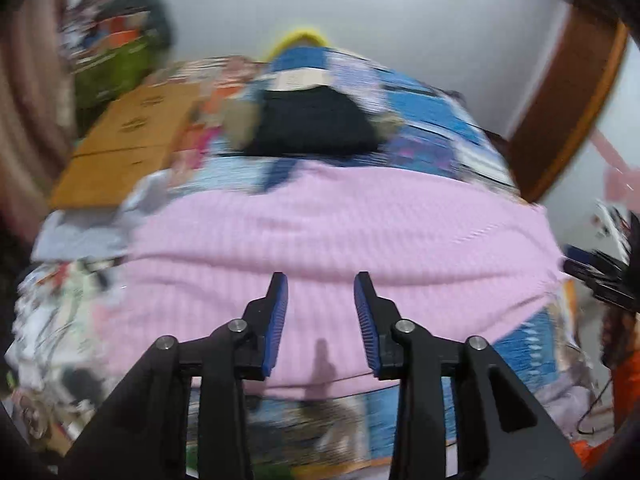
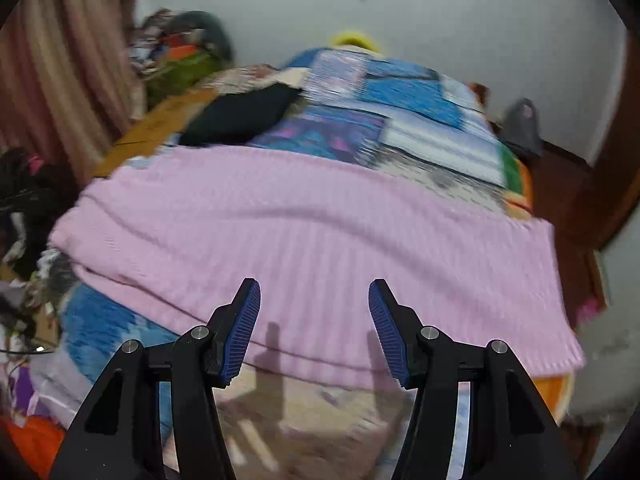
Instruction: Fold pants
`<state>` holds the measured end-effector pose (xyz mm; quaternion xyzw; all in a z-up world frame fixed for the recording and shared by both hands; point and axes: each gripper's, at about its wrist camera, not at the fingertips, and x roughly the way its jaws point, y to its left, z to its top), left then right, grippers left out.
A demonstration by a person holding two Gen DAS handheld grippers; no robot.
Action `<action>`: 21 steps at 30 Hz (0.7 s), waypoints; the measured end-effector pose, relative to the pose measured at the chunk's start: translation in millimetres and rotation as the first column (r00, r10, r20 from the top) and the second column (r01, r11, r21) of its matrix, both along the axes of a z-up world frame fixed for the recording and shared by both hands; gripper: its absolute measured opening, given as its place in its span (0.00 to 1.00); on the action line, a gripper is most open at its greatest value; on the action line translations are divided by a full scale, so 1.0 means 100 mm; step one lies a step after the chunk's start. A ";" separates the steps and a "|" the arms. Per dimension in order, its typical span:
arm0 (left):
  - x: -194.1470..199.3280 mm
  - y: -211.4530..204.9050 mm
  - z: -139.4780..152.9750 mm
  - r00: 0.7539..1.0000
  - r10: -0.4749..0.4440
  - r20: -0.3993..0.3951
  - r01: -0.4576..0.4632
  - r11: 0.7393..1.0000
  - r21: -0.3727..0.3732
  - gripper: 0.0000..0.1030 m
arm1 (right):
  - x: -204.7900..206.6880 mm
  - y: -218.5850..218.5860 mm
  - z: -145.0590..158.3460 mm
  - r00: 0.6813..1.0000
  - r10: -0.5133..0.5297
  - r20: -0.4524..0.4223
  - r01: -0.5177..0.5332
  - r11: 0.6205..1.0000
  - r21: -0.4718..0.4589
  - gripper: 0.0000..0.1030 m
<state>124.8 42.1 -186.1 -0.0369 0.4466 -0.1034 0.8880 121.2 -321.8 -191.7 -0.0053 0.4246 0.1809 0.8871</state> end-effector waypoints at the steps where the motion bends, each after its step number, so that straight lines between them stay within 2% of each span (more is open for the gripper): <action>1: 0.05 -0.22 -0.04 0.999 -0.043 -0.004 0.043 0.999 -0.010 0.38 | 0.02 0.09 0.01 1.000 0.031 0.004 -0.031 0.999 0.018 0.51; 7: 0.19 -1.00 -0.34 0.983 -0.171 -0.065 0.169 0.985 -0.023 0.38 | 0.14 0.61 -0.05 0.986 0.164 0.029 -0.165 0.985 0.054 0.51; 10: 0.18 -1.17 -0.61 0.968 -0.205 -0.147 0.208 0.978 0.003 0.38 | 0.19 0.79 -0.24 0.977 0.210 -0.024 -0.209 0.976 0.054 0.51; 12: 0.06 -1.18 -0.68 0.968 -0.203 -0.147 0.206 0.978 0.008 0.38 | 0.11 0.88 -0.36 0.972 0.231 -0.051 -0.229 0.972 0.044 0.53; 15: -0.08 -1.09 -0.69 0.968 -0.203 -0.147 0.204 0.979 -0.009 0.39 | -0.07 0.89 -0.35 0.967 0.254 -0.020 -0.254 0.967 0.009 0.54; 18: -0.16 -0.99 -0.71 0.969 -0.187 -0.163 0.183 0.982 -0.040 0.39 | -0.14 0.82 -0.33 0.967 0.253 -0.037 -0.251 0.966 0.055 0.54; 21: -0.26 -0.96 -0.70 0.971 -0.177 -0.160 0.176 0.984 -0.018 0.38 | -0.21 0.79 -0.32 0.966 0.256 -0.030 -0.254 0.966 0.047 0.54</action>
